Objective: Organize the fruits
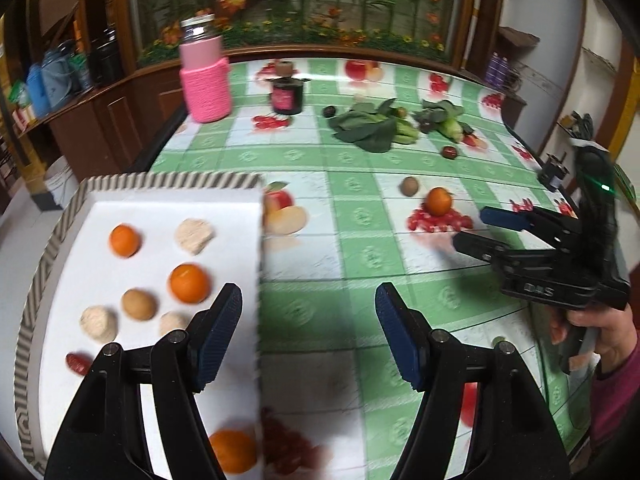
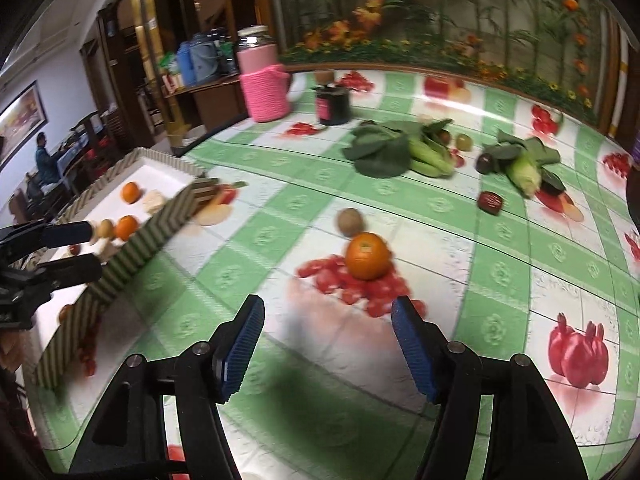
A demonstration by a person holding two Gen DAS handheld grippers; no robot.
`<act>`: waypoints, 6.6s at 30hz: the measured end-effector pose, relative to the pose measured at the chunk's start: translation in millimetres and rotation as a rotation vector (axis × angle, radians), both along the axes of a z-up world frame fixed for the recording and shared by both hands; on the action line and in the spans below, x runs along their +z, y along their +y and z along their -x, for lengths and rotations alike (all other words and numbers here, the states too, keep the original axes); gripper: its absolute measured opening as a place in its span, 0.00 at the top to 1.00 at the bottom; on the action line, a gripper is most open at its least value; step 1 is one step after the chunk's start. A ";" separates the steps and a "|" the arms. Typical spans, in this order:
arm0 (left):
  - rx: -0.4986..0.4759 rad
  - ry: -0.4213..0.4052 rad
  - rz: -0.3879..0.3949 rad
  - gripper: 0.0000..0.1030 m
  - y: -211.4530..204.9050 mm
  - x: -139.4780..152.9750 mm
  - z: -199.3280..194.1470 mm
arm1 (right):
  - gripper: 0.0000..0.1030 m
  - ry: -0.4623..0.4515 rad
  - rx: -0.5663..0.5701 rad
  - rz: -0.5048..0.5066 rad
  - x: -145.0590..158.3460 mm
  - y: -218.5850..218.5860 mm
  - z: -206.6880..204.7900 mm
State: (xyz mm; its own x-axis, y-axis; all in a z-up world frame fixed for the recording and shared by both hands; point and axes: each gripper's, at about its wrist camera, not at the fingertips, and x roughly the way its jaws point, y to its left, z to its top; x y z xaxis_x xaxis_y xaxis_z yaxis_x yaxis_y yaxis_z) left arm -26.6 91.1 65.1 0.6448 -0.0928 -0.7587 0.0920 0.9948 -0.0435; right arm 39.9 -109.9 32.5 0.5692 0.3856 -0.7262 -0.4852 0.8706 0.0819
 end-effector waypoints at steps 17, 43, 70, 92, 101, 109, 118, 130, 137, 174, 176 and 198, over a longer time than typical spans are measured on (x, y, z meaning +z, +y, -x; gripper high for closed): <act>-0.082 0.038 0.022 0.34 -40.1 -6.0 -56.2 | 0.69 0.029 0.012 0.060 -18.5 11.9 -53.8; -0.217 0.111 0.041 0.52 -108.9 -48.1 -149.6 | 0.69 0.053 -0.047 -0.034 -14.4 -49.2 -46.0; -0.123 0.089 0.047 0.82 -57.1 -21.3 -67.3 | 0.69 0.044 0.047 -0.013 -0.7 -11.8 -9.3; 0.062 0.006 -0.011 0.82 22.3 -6.1 -3.9 | 0.69 0.002 0.183 -0.017 18.1 65.8 44.6; 0.125 0.005 -0.018 0.82 54.8 -7.5 10.5 | 0.69 -0.007 0.261 -0.002 22.2 103.1 57.0; 0.178 0.009 -0.017 0.81 84.3 -9.9 21.4 | 0.69 -0.016 0.323 0.006 25.3 136.7 66.6; 0.228 0.041 -0.007 0.81 116.6 -20.7 32.6 | 0.69 -0.019 0.406 0.033 26.0 178.3 70.1; 0.222 0.106 -0.007 0.81 123.9 -36.0 23.1 | 0.69 -0.035 0.476 0.172 9.7 221.1 65.4; 0.229 0.127 -0.010 0.81 130.1 -41.4 18.0 | 0.69 0.004 0.516 0.222 -7.4 240.4 55.9; 0.386 -0.105 -0.107 0.22 119.0 -11.2 48.9 | 0.25 -0.051 0.331 -0.011 16.6 188.0 79.6; 0.387 -0.138 -0.123 0.21 113.0 -7.9 53.6 | 0.25 -0.055 0.310 -0.021 16.7 183.2 80.9; 0.429 -0.209 -0.128 0.20 100.0 0.5 70.9 | 0.20 -0.057 0.243 -0.044 19.2 156.0 88.5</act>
State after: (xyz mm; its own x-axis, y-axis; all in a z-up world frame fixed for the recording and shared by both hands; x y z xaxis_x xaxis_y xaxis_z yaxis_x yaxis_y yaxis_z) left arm -97.5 191.1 65.6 0.7443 0.2998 -0.5967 -0.3333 0.9411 0.0570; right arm -48.6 46.1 51.7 0.4954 0.5464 -0.6753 -0.6847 0.7241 0.0836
